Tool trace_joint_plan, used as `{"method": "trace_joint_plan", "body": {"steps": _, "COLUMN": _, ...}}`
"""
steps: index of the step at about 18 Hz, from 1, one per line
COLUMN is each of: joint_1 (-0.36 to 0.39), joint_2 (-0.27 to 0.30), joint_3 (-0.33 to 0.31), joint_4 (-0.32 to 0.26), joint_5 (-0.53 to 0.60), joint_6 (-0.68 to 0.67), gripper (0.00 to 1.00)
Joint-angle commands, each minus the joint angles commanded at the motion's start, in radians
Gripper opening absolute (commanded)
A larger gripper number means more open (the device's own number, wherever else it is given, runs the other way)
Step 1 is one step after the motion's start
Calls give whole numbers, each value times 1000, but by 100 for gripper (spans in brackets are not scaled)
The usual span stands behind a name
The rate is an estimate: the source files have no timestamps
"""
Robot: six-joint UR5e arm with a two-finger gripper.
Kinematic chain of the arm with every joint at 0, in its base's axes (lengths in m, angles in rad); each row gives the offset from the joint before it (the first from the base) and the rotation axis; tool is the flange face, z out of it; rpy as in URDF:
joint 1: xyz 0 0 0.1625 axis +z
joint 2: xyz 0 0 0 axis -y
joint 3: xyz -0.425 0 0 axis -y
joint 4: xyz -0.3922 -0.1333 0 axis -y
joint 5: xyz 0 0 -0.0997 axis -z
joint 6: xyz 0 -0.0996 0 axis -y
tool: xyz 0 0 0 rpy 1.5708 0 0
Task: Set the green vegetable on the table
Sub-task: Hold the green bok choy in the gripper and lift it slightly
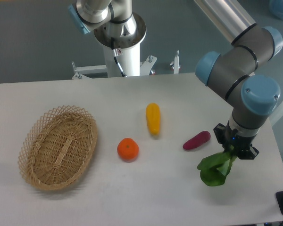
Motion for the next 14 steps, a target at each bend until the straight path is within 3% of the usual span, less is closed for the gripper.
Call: {"method": "trace_joint_plan", "body": {"steps": 14, "joint_1": -29, "joint_2": -6, "joint_3": 2, "joint_4": -3, "joint_5": -17, "joint_6": -5, "gripper": 10}}
